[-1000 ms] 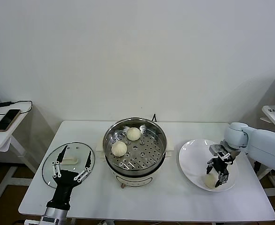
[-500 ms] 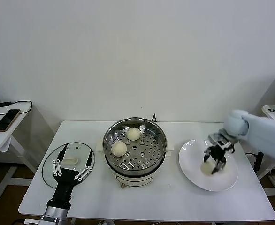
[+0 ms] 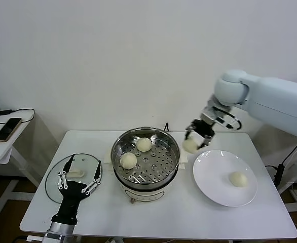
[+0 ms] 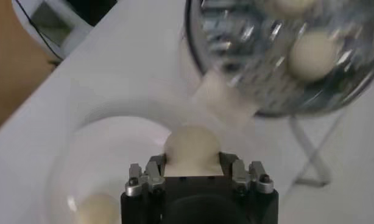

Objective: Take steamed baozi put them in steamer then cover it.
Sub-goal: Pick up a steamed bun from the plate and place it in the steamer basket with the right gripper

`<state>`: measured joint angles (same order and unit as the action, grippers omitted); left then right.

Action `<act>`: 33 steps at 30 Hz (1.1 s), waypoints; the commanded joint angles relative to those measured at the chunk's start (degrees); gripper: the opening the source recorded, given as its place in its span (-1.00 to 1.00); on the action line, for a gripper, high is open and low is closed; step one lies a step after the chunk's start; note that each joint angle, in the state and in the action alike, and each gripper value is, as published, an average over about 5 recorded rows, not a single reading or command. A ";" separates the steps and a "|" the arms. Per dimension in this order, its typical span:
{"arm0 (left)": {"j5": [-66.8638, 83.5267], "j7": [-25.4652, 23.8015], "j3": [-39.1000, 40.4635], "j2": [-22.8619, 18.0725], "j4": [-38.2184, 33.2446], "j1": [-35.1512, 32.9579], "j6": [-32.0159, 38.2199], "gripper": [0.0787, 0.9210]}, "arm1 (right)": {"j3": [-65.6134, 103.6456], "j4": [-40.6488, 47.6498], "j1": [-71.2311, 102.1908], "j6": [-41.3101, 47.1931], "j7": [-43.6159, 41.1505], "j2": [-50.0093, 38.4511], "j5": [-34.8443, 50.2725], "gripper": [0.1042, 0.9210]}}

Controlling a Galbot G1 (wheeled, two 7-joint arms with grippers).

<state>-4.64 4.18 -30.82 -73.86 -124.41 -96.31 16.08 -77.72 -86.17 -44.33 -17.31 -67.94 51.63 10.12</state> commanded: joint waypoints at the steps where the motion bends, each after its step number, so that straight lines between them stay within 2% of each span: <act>1: 0.04 0.04 -0.13 0.24 -0.05 -0.09 0.00 0.77 | 0.50 -4.47 -2.93 -7.67 2.01 9.79 -5.59 0.27; 12: 0.14 0.10 -0.31 0.16 -0.19 -0.44 0.45 0.77 | 0.13 -3.94 4.28 -14.14 3.61 16.05 -16.14 0.24; 33: 0.55 0.31 -0.43 0.58 1.09 0.21 1.06 0.77 | -0.40 -1.68 11.13 -15.36 1.50 19.97 -18.97 0.28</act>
<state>-4.12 4.45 -31.16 -73.33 -123.63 -96.20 17.01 -78.14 -88.10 -34.79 -31.83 -65.87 70.31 -7.39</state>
